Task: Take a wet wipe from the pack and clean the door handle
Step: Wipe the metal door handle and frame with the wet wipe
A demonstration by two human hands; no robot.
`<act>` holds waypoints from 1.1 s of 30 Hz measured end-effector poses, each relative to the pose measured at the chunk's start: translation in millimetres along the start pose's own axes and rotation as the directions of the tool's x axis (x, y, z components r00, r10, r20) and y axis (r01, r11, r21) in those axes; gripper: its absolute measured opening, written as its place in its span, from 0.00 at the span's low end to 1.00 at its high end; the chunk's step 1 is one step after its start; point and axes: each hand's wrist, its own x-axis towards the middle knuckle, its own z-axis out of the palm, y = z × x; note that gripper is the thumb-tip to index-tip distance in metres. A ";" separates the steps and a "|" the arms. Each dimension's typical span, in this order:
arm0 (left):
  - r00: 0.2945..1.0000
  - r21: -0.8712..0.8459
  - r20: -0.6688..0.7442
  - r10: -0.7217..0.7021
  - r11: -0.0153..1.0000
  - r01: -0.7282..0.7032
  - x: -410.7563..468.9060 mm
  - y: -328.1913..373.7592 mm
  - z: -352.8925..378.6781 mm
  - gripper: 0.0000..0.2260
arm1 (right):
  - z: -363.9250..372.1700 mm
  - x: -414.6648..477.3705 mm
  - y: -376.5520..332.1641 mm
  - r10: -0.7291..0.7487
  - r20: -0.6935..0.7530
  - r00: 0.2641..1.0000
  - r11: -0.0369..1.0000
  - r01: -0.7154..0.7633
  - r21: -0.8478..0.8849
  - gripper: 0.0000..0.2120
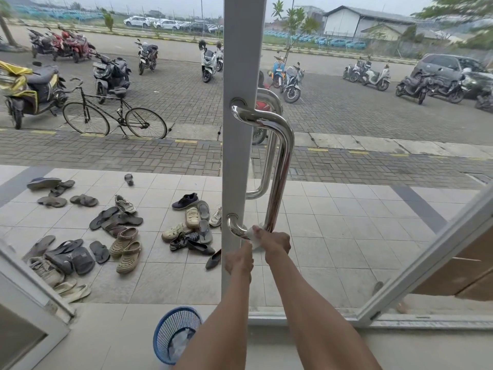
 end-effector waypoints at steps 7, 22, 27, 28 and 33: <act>0.954 -0.243 0.272 -0.126 0.950 0.195 -4.1 7.5 15.7 0.20 | -1.9 4.2 1.7 -0.046 0.033 0.998 0.997 0.048 -0.065 0.21; 0.950 -0.365 0.282 -0.136 0.900 0.237 -1.7 19.8 26.7 0.23 | -4.8 5.3 -8.0 -0.428 -0.052 0.902 0.904 0.428 -0.012 0.13; 0.944 -0.387 0.283 -0.170 0.881 0.274 -9.7 20.5 31.8 0.17 | -13.8 -4.6 -11.9 -0.746 -0.210 0.632 0.661 0.740 -0.125 0.09; 0.946 -0.399 0.269 -0.183 0.873 0.282 -11.1 22.3 31.6 0.19 | -15.7 -4.5 -11.9 -0.770 -0.214 0.601 0.632 0.763 -0.134 0.10; 0.930 -0.383 0.335 -0.153 0.880 0.282 -8.9 36.3 28.4 0.19 | -24.4 -1.6 -15.0 -0.846 -0.173 0.504 0.533 0.815 -0.228 0.12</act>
